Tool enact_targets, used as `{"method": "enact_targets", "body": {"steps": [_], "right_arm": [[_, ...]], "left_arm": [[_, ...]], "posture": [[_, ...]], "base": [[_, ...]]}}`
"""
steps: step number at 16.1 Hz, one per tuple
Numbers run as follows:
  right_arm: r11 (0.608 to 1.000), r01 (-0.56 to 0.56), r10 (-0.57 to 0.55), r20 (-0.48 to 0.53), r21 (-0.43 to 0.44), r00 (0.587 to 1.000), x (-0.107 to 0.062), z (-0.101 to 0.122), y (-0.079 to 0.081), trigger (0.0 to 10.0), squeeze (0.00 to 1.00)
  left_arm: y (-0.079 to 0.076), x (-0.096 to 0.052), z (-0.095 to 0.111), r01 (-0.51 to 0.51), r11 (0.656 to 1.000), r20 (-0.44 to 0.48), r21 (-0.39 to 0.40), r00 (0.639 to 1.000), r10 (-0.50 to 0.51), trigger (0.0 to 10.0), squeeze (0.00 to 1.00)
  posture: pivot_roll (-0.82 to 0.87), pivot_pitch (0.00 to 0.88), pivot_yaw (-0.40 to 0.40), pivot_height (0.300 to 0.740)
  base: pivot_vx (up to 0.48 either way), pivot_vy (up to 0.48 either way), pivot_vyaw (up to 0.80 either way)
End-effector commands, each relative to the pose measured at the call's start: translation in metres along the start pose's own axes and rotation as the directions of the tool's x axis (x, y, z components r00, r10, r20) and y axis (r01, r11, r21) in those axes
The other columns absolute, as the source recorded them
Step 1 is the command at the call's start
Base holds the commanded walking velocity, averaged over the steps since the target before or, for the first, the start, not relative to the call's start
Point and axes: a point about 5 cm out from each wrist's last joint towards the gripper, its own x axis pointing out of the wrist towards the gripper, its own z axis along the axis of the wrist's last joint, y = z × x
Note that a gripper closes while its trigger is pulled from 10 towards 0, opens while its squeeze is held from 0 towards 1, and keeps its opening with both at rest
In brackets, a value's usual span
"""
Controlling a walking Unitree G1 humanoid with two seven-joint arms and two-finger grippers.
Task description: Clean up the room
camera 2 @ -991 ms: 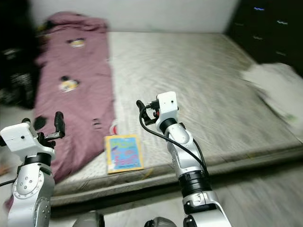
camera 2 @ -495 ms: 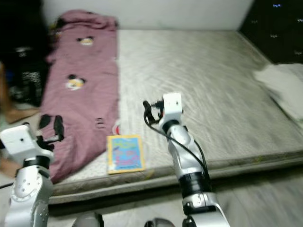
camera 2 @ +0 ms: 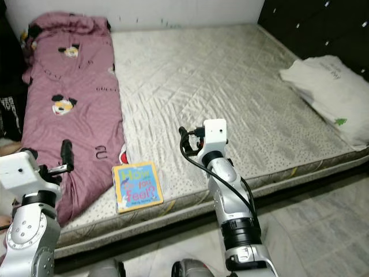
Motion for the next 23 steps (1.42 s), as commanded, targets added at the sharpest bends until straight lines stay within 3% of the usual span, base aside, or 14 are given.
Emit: {"method": "enact_targets", "body": {"steps": [1,12,23], "right_arm": [[1.000,-0.009,0.010,0.008,-0.002,1.000,-0.0022,0.0044,0.0007,10.0,0.00],[0.999,-0.031,0.031,0.002,-0.010,1.000,-0.0008,0.0061,0.0007,10.0,0.00],[0.994,-0.100,0.099,-0.030,-0.031,0.995,0.0021,0.0000,0.0073,10.0,0.00]], "left_arm": [[-0.0015,-0.0042,-0.0006,-0.005,1.000,-0.016,0.008,1.000,0.005,10.0,0.00],[0.0011,0.0020,0.0007,-0.052,0.999,-0.012,0.001,0.999,0.052,10.0,0.00],[0.0057,0.0042,-0.0012,-0.098,0.995,-0.016,0.011,0.995,0.098,10.0,0.00]], "posture": [[-0.02,0.099,-0.054,0.740],[-0.03,0.086,-0.063,0.631],[-0.02,0.070,-0.066,0.631]], "base": [[0.000,0.000,0.00],[0.000,0.000,0.00],[0.000,0.000,0.00]]}}
